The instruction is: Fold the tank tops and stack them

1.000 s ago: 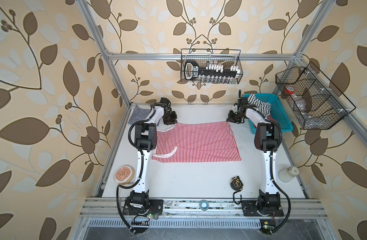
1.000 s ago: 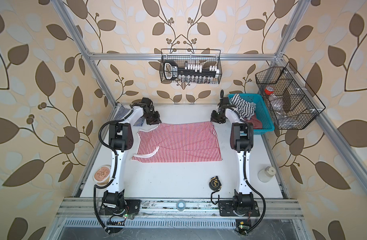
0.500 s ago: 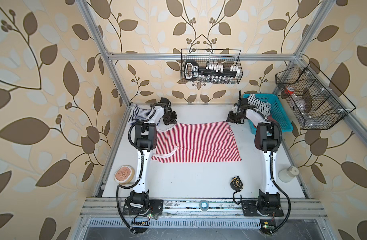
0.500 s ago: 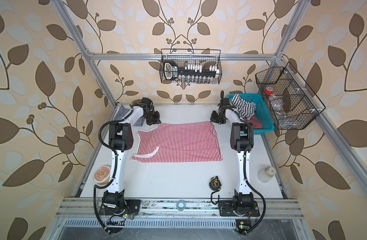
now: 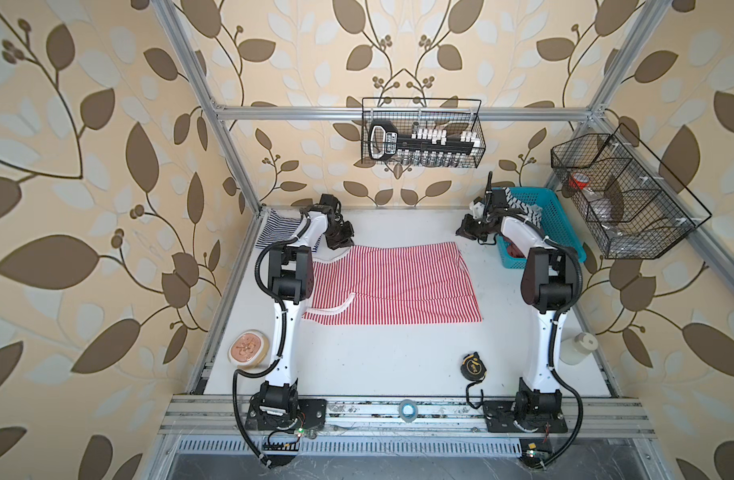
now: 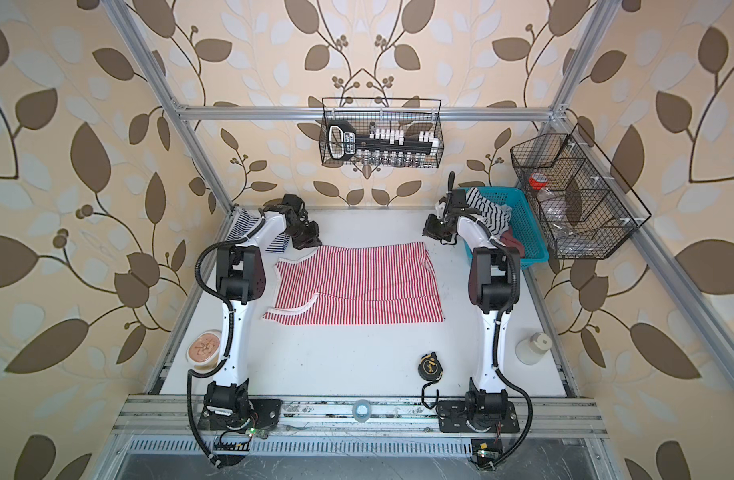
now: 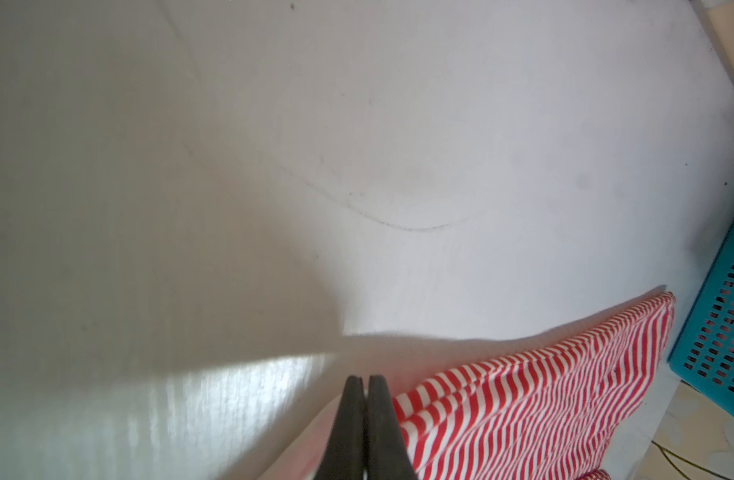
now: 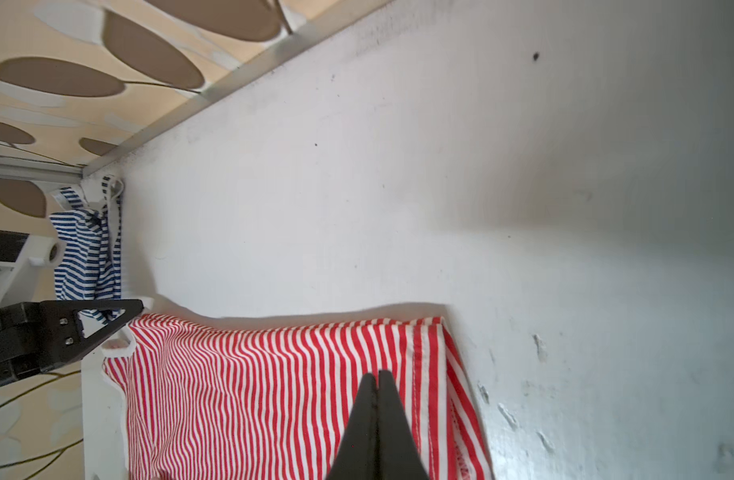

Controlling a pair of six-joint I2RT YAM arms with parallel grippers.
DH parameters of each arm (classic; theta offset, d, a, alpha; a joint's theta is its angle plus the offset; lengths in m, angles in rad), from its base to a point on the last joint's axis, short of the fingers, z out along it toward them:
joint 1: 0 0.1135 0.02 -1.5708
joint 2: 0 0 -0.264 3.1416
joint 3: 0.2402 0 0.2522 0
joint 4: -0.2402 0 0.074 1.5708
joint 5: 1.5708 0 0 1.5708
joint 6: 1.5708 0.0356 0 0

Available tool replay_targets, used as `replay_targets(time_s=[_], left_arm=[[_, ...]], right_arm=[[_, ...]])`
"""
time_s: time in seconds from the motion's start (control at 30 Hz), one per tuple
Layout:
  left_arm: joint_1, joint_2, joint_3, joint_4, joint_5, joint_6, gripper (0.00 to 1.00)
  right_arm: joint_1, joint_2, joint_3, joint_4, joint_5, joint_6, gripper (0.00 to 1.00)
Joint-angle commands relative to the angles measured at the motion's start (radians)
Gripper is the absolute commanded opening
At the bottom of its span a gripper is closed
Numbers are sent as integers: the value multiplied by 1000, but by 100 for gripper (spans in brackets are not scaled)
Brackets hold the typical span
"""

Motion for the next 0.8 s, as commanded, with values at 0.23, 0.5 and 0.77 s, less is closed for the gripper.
replay_targets(time_s=[0.23,0.5,0.77], left_arm=[[-1,-163,-60,7,23,22,0],[-1,-155,-70,10,35,19,0],[-1,-149,-68,9,38,19,0]], right_arm=[[-5,-43,-83,27,-10,-19,0],[13,66,36,-57,92,-57,33],[40,144,154,-132,169,-78,34]])
